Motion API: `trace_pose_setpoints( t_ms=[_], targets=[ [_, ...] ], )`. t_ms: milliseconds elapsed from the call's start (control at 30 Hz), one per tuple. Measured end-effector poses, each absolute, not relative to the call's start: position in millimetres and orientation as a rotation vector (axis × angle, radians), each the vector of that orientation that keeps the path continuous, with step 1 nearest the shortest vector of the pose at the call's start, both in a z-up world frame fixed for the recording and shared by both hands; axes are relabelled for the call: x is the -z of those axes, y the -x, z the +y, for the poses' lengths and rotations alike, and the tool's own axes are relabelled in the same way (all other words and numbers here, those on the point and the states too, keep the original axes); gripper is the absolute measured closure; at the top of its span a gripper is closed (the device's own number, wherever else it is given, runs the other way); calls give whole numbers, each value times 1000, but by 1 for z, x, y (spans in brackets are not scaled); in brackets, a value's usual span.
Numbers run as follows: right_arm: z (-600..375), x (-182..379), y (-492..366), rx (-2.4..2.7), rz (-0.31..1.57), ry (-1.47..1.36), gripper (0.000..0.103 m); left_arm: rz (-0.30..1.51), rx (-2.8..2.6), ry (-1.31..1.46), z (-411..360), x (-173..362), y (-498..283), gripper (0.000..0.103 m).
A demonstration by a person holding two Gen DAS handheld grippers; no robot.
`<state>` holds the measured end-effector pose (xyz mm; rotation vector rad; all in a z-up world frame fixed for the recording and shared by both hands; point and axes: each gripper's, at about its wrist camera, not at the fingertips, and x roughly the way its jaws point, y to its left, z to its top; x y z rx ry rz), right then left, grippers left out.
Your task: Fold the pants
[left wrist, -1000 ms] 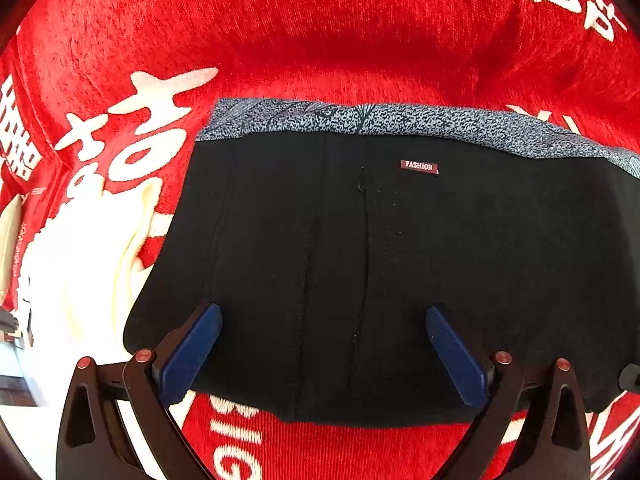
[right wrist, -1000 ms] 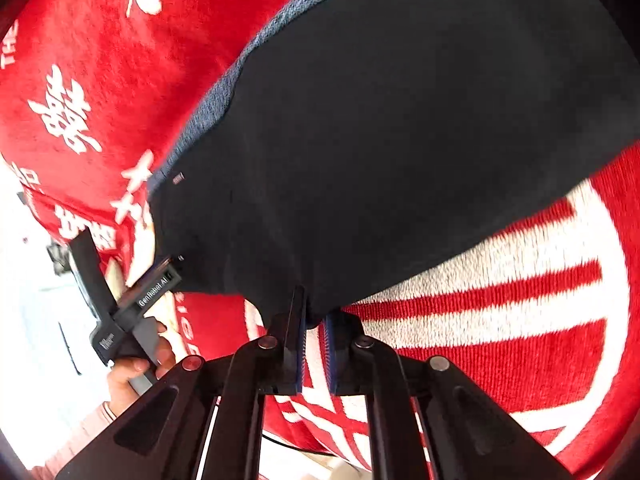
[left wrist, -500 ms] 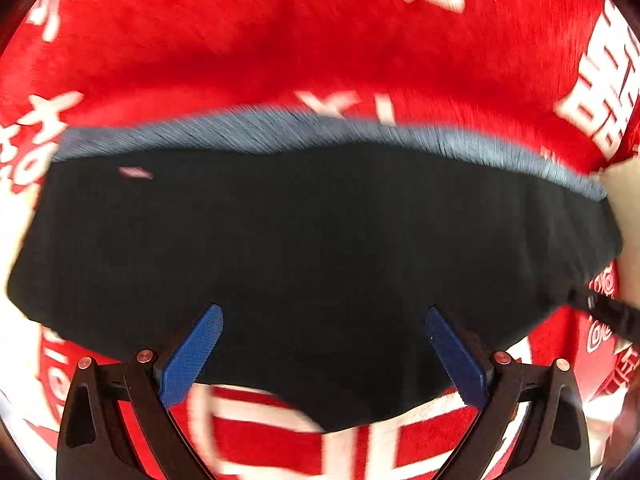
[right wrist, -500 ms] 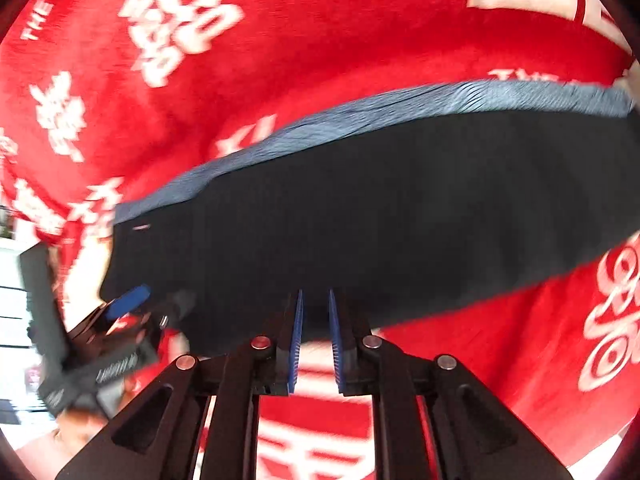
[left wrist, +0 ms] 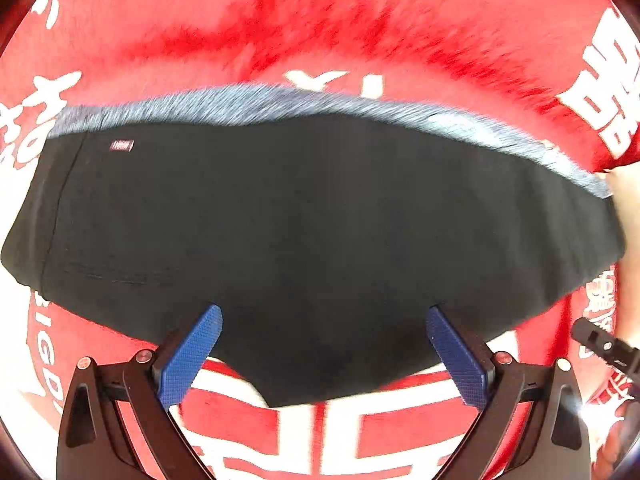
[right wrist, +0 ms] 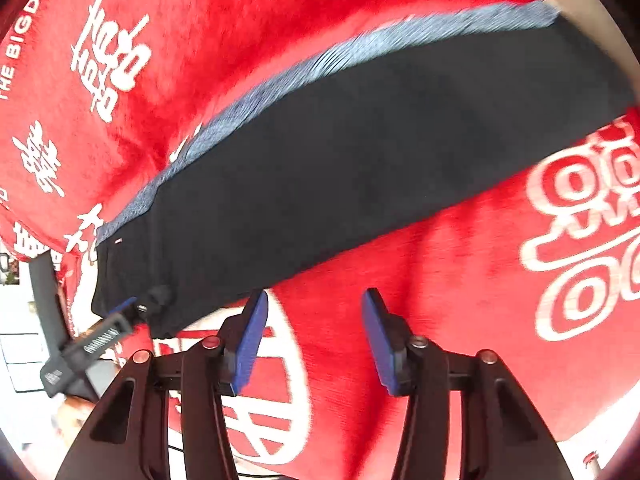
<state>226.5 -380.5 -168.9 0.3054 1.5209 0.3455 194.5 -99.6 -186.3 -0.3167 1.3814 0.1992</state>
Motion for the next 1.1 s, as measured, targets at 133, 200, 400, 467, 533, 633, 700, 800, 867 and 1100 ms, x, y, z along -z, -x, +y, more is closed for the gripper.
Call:
trace_pose_setpoints(
  t_ms=[133, 200, 400, 467, 533, 633, 700, 800, 867, 1100],
  targets=[
    [-425, 163, -232, -256, 1506, -304, 50, 1341, -174, 282, -138, 170, -222, 0],
    [-446, 162, -238, -207, 1495, -326, 50, 1325, -157, 302, -163, 167, -244, 0],
    [-481, 159, -261, -125, 1441, -349, 72, 1332, -154, 247, -220, 191, -290, 0],
    [-491, 160, -275, -110, 1419, -344, 72, 1383, -169, 204, -233, 205, -293, 0],
    [-496, 161, -290, -116, 1400, -330, 72, 1414, -200, 177, -243, 220, -295, 0],
    [-491, 168, -319, -149, 1377, -279, 72, 1376, -205, 169, -245, 218, -295, 0],
    [-484, 177, -338, -170, 1367, -257, 72, 1370, -199, 170, -246, 219, -293, 0],
    [-483, 191, -366, -164, 1365, -248, 72, 1382, -203, 163, -245, 219, -292, 0],
    [-486, 199, -382, -149, 1350, -208, 72, 1382, -211, 163, -248, 220, -292, 0],
    [-521, 205, -413, -19, 1317, -117, 72, 1375, -227, 165, -250, 223, -288, 0]
  ],
)
